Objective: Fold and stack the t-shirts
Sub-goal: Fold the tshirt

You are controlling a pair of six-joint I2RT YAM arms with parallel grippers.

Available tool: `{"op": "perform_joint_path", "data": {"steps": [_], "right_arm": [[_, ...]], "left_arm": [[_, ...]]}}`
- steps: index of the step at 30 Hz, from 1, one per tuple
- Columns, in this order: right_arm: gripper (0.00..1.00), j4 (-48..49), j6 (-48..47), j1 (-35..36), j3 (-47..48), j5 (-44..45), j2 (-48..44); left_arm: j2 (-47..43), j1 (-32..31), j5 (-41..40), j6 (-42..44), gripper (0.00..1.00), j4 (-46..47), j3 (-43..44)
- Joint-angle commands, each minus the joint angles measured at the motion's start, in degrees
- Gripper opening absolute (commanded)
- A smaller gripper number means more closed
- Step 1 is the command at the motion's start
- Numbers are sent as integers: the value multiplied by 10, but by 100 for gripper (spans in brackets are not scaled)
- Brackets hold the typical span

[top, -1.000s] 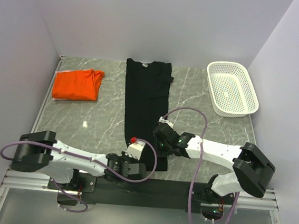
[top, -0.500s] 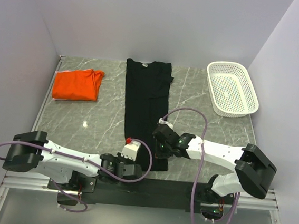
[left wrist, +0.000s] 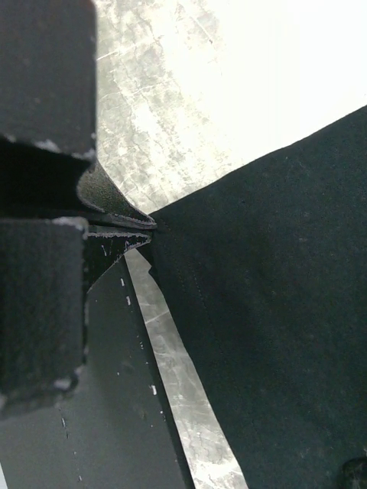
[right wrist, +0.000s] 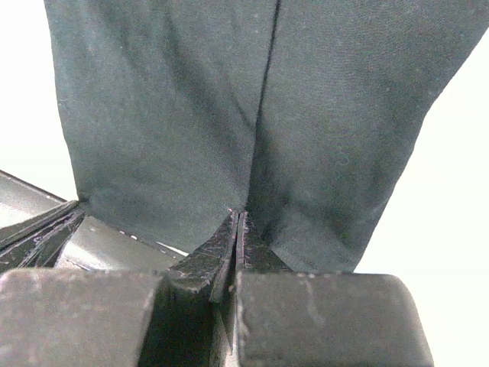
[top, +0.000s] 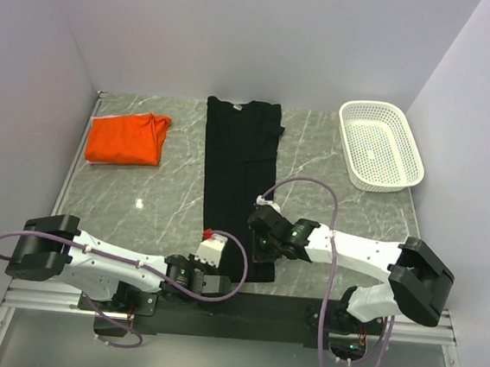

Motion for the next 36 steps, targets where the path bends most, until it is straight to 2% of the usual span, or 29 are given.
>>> {"op": "perform_joint_path", "data": {"steps": [1,4,7,8,10,11,12,13,14,17,20,25,29,36], "right_arm": [[0,2,6,4,14,0,12],[0,4,7,5,10,2,19],[1,4,7,5,11,8,28],[3,3,7,5,11,10,32],[16,1,7,4,12,14,30],[23,0,9,4,11,20,28],[34,-2,9,5,12,24,17],[38,-5,9,4,12,31,9],[52,-13,9,4,13,37,-9],[63,-40,12,4,16,58,-50],[66,-60,22,5,4,69,-92],[68,-66,46,2,-46,76,-126],[69,-49,62,0,-79,65,-136],[70,-31,84,-1,-129,54,-153]], "left_arm": [[-7,-9,18,-16,1,-16,18],[-6,-14,25,-12,1,-17,21],[-10,-20,31,-12,15,-17,23],[-17,-22,32,-14,27,-18,24],[-27,-25,33,-17,38,-27,25],[-41,-25,32,-22,46,-32,27],[-49,-26,30,-24,49,-38,26],[-70,-26,27,-27,54,-40,25],[-80,-26,25,-33,57,-41,23],[-132,-25,8,-57,67,-45,12],[-181,-7,5,-83,75,-23,-22],[-259,63,54,-93,76,56,-107],[-286,96,59,-95,78,76,-129],[-229,122,93,-76,79,129,-140]]}}
